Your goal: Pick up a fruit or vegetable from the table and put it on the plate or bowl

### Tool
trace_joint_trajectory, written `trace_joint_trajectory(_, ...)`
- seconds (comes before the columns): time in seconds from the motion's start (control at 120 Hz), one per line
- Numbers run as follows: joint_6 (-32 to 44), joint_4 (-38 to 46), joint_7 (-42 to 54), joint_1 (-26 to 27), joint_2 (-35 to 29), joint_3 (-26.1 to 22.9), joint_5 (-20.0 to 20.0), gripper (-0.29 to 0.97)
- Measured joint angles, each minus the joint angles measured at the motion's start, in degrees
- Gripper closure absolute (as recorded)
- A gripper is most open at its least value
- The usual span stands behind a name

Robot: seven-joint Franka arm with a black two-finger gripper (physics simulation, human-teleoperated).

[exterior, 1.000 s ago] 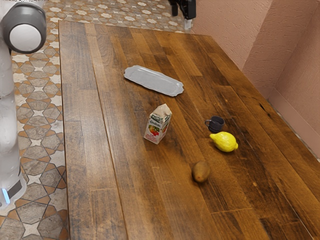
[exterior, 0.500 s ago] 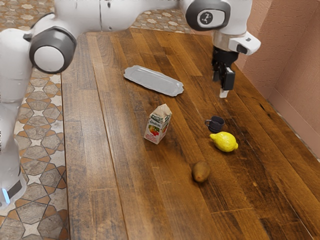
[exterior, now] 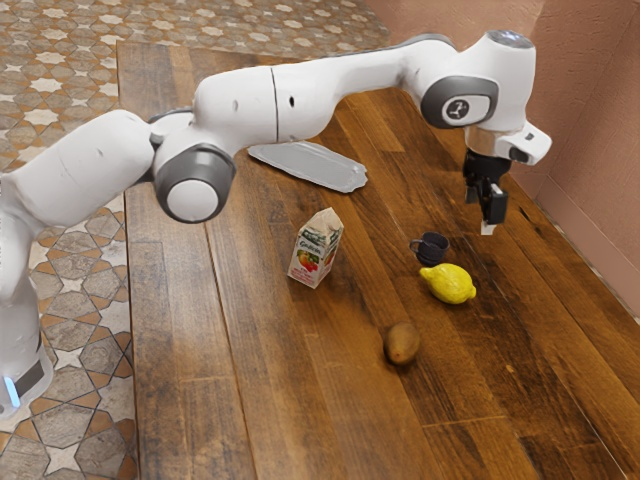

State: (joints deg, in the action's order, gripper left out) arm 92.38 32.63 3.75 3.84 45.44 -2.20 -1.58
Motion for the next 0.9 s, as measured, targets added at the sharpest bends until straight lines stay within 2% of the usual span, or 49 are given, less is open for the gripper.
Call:
trace_joint_trajectory(0.142, -0.58, 0.37, 0.94, -0.27, 1.38, -0.11, 0.0, 0.0)
trace_joint_trajectory(0.267, -0.52, 4.7, 1.59, -0.24, 0.95, -0.37, 0.24, 0.0)
trace_joint_trajectory(0.442, 0.49, 14.4, 2.34, 0.33, -4.64, -0.64, 0.46, 0.0)
trace_joint_trajectory(0.667, 2.5, 21.54, 3.07, -0.03, -8.64, -0.7, 0.82, 0.0)
trace_joint_trajectory(0.9, 4.26, 24.05, 5.17, 0.1, -9.6, -0.79, 1.66, 0.0)
